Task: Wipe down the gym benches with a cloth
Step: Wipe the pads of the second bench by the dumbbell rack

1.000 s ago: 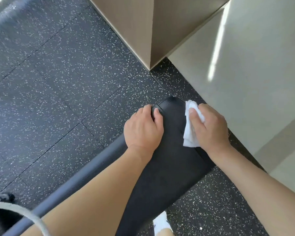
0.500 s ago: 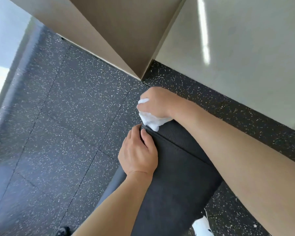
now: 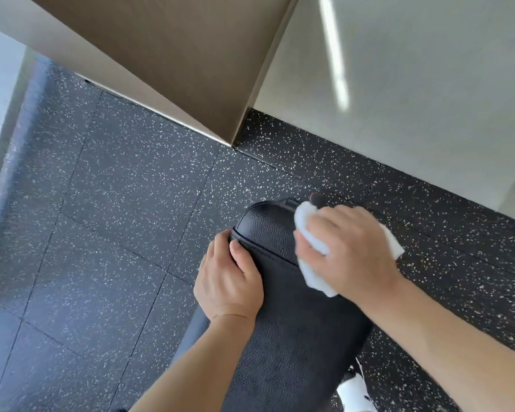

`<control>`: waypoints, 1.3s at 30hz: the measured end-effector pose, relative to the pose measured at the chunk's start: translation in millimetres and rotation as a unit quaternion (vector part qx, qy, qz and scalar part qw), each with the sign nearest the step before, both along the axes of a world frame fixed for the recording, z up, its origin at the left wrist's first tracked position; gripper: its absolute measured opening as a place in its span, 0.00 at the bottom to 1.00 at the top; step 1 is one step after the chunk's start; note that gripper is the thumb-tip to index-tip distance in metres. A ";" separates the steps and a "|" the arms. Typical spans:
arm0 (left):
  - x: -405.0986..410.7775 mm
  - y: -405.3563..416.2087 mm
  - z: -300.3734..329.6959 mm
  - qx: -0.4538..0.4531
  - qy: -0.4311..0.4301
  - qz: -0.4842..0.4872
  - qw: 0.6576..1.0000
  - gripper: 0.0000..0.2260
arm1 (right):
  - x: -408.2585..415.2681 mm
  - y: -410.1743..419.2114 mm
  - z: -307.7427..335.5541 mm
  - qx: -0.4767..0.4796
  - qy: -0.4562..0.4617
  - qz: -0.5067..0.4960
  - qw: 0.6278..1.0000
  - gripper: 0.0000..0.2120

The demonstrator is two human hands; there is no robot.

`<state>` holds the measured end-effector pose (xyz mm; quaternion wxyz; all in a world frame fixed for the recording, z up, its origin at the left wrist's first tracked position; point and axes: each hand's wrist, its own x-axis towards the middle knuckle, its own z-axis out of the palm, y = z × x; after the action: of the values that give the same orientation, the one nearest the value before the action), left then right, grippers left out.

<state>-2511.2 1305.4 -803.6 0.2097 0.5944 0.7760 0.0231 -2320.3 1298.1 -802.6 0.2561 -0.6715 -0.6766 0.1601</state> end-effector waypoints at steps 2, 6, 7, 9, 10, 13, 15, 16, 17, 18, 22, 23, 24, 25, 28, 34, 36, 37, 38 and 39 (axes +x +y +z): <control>0.9 1.3 -0.2 -0.001 0.002 0.004 1.000 0.22 | -34.3 17.7 -2.9 0.047 -0.017 0.029 0.998 0.13; -1.0 -0.9 -1.3 -0.005 -0.007 0.021 1.000 0.10 | -75.3 69.5 -3.3 0.033 0.005 0.033 0.999 0.10; -1.5 -0.8 -1.8 -0.003 -0.008 0.022 1.000 0.09 | -76.0 76.0 -4.6 0.026 0.010 0.044 0.999 0.10; -1.6 -1.3 -2.7 0.001 -0.003 0.017 1.000 0.11 | -65.0 73.0 -6.3 0.032 0.011 0.077 0.996 0.10; -1.2 -1.3 -2.8 0.005 0.000 0.012 1.000 0.13 | -54.1 63.5 -6.8 0.047 0.004 0.091 0.995 0.11; -1.0 -0.7 -2.7 0.011 0.006 0.000 1.000 0.22 | -5.7 12.5 -10.6 0.074 -0.038 0.106 0.991 0.13; -2.3 -1.2 -3.7 0.009 0.003 -0.002 1.000 0.23 | 32.8 -30.6 -12.3 0.075 -0.067 0.104 0.990 0.15; -2.6 -1.6 -3.9 0.008 0.000 -0.001 1.000 0.23 | 48.3 -48.7 -11.2 0.071 -0.076 0.105 0.989 0.15; -2.5 -1.9 -3.9 0.008 -0.003 0.002 1.000 0.23 | 58.8 -62.0 -10.2 0.067 -0.082 0.106 0.989 0.14; -2.6 -1.9 -3.7 0.009 -0.004 0.004 1.000 0.22 | 63.6 -69.7 -9.9 0.059 -0.086 0.100 0.990 0.14; -3.1 -2.6 -3.5 0.013 -0.007 0.010 1.000 0.20 | 36.4 -47.8 -7.7 0.051 -0.068 0.035 0.996 0.16; -3.3 -2.7 -3.9 0.016 -0.008 0.011 1.000 0.20 | 22.9 -32.4 -5.8 0.039 -0.050 0.018 0.998 0.16; -3.3 -2.7 -4.2 0.019 -0.009 0.012 1.000 0.20 | 9.9 -13.8 -3.7 0.016 -0.028 0.000 0.999 0.16; -3.2 -2.7 -4.5 0.019 -0.008 0.012 1.000 0.20 | -2.9 7.5 -3.7 -0.019 -0.004 -0.021 1.000 0.16; -2.7 -2.8 -5.2 0.020 -0.004 0.008 1.000 0.21 | -33.9 81.3 -12.0 -0.186 0.097 -0.032 0.977 0.19; -1.3 -2.6 -4.6 0.016 0.003 0.007 1.000 0.19 | -35.1 129.2 -40.5 -0.386 0.299 0.073 0.870 0.14; -1.0 -2.1 -3.8 0.014 0.008 0.007 1.000 0.19 | -19.2 107.3 -38.0 -0.328 0.315 0.046 0.889 0.18; -1.0 -2.2 -3.6 0.012 0.009 0.007 1.000 0.18 | -6.0 91.9 -35.9 -0.307 0.320 0.033 0.896 0.20; -1.1 -2.2 -3.3 0.010 0.009 0.008 1.000 0.18 | 9.8 74.1 -33.7 -0.298 0.320 0.024 0.899 0.20; -1.1 -2.1 -3.1 0.009 0.009 0.008 1.000 0.17 | 27.2 53.2 -31.2 -0.299 0.315 0.016 0.901 0.20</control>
<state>-2512.3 1303.3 -806.8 0.1972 0.5906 0.7820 0.0268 -2293.1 1351.3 -833.8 0.2406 -0.6205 -0.4918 0.5615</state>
